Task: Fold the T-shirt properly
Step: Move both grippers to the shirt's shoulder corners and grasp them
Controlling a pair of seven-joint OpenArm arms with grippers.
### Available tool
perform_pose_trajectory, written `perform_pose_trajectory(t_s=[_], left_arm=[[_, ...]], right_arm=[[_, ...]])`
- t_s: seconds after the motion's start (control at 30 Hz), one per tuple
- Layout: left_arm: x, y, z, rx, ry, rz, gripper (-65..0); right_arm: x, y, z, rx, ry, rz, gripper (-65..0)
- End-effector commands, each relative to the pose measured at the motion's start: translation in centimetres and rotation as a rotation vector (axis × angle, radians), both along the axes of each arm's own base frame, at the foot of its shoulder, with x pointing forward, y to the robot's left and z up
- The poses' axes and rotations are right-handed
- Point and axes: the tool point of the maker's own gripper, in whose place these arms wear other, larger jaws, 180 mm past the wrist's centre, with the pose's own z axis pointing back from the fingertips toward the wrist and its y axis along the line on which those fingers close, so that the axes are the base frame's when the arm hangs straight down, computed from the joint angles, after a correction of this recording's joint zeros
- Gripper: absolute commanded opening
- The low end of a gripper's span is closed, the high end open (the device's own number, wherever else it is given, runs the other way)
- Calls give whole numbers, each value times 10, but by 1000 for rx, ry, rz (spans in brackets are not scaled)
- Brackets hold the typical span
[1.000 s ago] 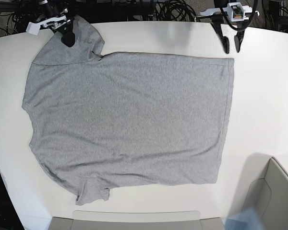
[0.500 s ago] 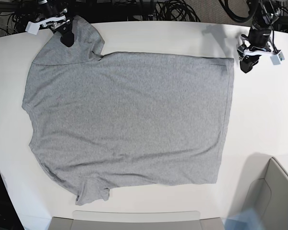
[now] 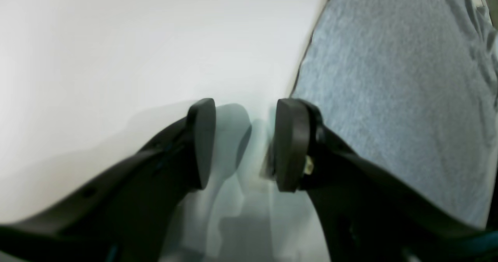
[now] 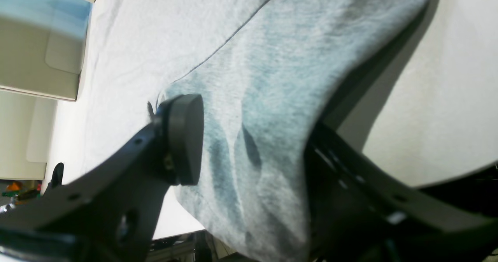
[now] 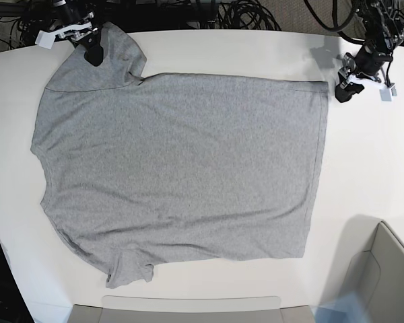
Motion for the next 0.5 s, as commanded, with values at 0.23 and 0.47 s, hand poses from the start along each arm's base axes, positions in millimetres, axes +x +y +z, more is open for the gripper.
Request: perform_pose_trajectory(t_s=[0.23, 0.47], left_arm=[[-13, -49, -21, -54, 92, -154, -394], [-26, -59, -29, -68, 129, -180, -407]], right_arm=[[-8, -4, -7, -22, 56, 1, -357], [-9, -7, -7, -35, 60, 15, -358]])
